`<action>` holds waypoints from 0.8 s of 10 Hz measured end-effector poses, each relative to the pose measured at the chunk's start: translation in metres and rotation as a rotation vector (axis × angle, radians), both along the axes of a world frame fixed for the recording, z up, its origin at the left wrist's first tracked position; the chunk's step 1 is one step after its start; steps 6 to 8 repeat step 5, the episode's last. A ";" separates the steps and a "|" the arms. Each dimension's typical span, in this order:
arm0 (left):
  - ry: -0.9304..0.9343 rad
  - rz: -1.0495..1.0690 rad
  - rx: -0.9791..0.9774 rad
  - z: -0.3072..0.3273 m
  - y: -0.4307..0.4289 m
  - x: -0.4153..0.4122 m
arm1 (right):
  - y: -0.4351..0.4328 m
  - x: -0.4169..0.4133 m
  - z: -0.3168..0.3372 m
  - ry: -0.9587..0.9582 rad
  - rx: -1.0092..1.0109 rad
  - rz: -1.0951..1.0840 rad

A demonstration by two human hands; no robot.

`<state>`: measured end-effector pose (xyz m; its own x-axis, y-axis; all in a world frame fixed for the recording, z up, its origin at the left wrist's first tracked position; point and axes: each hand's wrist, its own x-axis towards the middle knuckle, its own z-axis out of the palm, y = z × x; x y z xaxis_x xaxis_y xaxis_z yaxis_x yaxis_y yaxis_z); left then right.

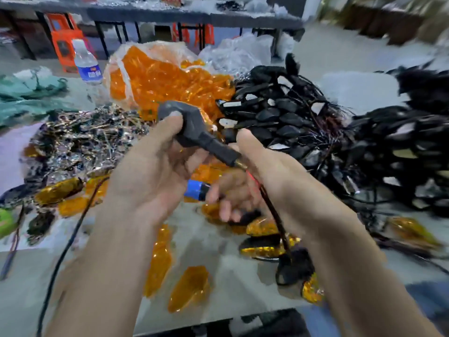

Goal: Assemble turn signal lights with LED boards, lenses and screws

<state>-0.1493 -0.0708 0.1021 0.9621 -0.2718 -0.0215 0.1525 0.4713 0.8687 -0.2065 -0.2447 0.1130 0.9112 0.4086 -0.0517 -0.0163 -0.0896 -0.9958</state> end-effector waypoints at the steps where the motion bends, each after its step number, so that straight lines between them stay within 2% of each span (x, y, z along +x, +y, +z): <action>1: -0.164 -0.110 -0.096 -0.008 -0.032 0.002 | -0.069 -0.034 0.032 -0.076 -0.247 -0.082; 2: -0.402 0.015 0.319 -0.036 -0.075 0.002 | -0.132 -0.037 0.045 -0.211 -0.622 -0.363; 3: -0.511 0.052 0.700 -0.063 -0.113 -0.005 | -0.168 -0.023 0.024 -0.225 -0.975 -0.458; 4: -0.472 -0.044 0.880 -0.083 -0.129 -0.011 | -0.174 -0.009 -0.027 -0.098 -1.027 -0.620; 5: -0.463 0.085 0.877 -0.084 -0.111 -0.012 | -0.168 -0.007 -0.062 -0.077 -1.048 -0.713; 8: -0.463 0.085 0.877 -0.084 -0.111 -0.012 | -0.168 -0.007 -0.062 -0.077 -1.048 -0.713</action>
